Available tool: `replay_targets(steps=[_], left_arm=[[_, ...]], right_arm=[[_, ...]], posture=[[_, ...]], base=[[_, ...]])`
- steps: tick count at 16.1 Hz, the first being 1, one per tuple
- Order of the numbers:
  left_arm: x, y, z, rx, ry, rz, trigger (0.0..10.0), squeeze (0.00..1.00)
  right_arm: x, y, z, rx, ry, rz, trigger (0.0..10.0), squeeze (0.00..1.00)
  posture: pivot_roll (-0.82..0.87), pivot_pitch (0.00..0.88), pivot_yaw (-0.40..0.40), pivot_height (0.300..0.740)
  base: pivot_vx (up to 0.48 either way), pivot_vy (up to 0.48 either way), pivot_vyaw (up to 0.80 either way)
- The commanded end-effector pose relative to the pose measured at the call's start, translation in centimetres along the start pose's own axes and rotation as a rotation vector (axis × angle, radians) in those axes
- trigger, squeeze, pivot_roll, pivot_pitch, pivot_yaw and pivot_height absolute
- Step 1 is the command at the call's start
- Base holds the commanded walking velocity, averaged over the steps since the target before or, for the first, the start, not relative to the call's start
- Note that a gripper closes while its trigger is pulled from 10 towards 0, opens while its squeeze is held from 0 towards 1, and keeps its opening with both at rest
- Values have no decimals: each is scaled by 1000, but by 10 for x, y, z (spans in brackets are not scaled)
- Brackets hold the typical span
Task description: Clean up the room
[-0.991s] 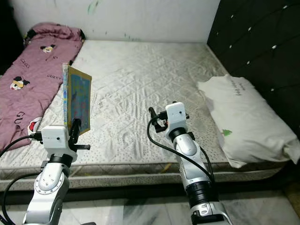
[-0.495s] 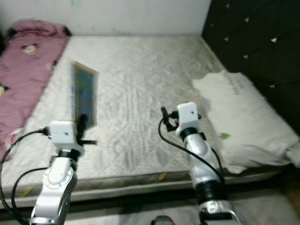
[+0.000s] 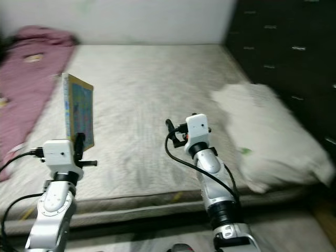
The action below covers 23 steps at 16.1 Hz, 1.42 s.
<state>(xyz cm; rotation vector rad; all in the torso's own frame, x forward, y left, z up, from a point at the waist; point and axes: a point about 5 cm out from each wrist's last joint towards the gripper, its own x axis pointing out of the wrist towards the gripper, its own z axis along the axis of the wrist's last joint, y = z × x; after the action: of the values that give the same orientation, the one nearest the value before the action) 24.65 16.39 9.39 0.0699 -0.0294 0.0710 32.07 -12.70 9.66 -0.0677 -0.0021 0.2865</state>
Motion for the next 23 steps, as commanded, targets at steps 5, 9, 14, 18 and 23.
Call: replay_targets(steps=[5, 9, 14, 18, 23], left_arm=[[4, -3, 9, 0, -39, -10, 10000, 0], [4, -3, 9, 3, -40, -11, 10000, 0], [4, -3, 10, 6, -44, -9, 10000, 0], [5, -3, 11, 20, -68, 19, 10000, 0], [-1, 2, 11, 20, -63, 63, 10000, 0]], right_arm=[[2, -2, 3, -14, 0, 3, 10000, 0], [2, -1, 3, -24, -2, 11, 10000, 0], [2, -1, 3, -32, -5, 20, 10000, 0], [2, -1, 3, -37, -6, 27, 10000, 0], [10, 16, 6, -61, -26, 116, 10000, 0]], posture=[[-52, 12, -31, 740], [-53, 12, -31, 740], [-50, 6, -34, 740], [-47, 0, -33, 740], [-1, 0, -56, 740]], base=[[0, -363, 0], [0, -339, 0], [0, -480, 0], [0, -85, 0], [0, 0, 0]])
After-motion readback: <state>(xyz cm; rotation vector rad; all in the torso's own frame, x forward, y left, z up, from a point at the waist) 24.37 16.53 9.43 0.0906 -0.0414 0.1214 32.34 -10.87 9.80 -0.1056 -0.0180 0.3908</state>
